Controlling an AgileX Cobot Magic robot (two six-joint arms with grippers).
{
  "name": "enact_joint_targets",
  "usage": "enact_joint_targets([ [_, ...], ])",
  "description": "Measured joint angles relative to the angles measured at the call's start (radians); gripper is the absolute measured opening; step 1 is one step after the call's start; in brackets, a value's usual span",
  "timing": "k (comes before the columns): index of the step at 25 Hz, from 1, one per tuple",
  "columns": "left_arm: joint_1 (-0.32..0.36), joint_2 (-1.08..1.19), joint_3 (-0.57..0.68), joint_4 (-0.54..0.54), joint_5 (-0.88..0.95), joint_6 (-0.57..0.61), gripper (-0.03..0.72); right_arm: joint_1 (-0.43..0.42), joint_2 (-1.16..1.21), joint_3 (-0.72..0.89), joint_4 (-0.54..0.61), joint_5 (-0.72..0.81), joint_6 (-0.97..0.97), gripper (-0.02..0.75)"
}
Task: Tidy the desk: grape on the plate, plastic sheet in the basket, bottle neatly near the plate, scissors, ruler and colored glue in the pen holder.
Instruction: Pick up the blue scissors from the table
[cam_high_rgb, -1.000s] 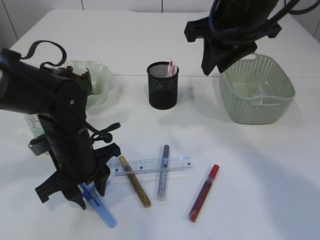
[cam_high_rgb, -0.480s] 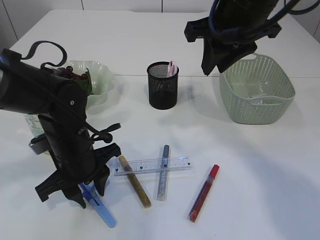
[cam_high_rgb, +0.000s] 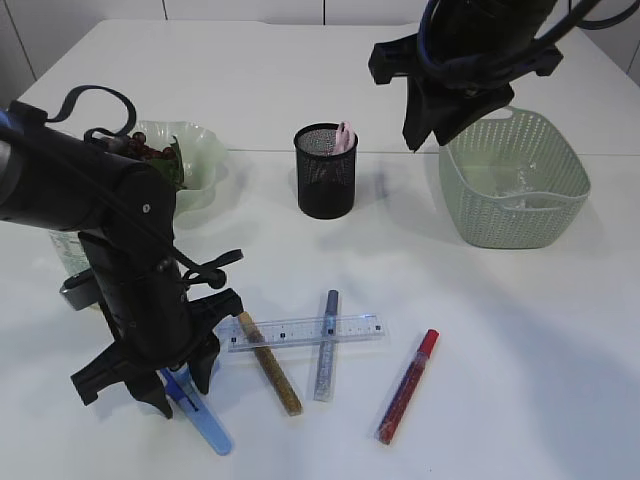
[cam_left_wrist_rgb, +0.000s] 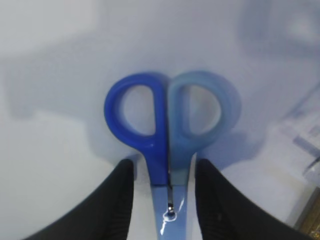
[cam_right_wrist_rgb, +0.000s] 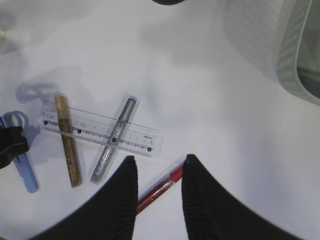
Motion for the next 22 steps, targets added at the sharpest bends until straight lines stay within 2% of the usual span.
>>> enact_joint_targets([
  [13, 0.000, 0.014, -0.007, -0.025, -0.017, 0.027, 0.295, 0.000, 0.000, 0.000, 0.000, 0.000, -0.001, 0.258],
  [19, 0.000, 0.014, -0.007, -0.028, -0.017, 0.029, 0.214, 0.000, 0.000, 0.000, -0.002, 0.000, -0.002, 0.258],
  [22, 0.000, 0.014, -0.007, -0.026, -0.017, 0.031, 0.199, 0.000, 0.000, 0.000, -0.004, 0.000, -0.002, 0.258],
])
